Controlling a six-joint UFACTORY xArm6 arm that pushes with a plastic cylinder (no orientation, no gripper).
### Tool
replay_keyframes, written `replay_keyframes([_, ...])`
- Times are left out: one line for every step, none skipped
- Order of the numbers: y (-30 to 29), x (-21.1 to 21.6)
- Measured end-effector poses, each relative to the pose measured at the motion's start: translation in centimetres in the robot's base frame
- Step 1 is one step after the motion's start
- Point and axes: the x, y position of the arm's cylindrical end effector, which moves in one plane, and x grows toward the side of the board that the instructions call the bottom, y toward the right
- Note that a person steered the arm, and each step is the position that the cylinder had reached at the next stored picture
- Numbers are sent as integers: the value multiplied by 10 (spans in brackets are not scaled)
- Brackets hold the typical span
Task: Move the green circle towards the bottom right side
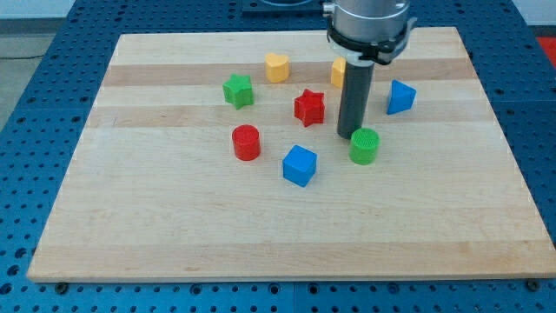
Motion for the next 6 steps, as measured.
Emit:
replay_keyframes([14,13])
replay_keyframes([20,27])
replay_keyframes([21,41])
replay_keyframes([24,55])
replay_keyframes([31,68])
replay_keyframes([42,77])
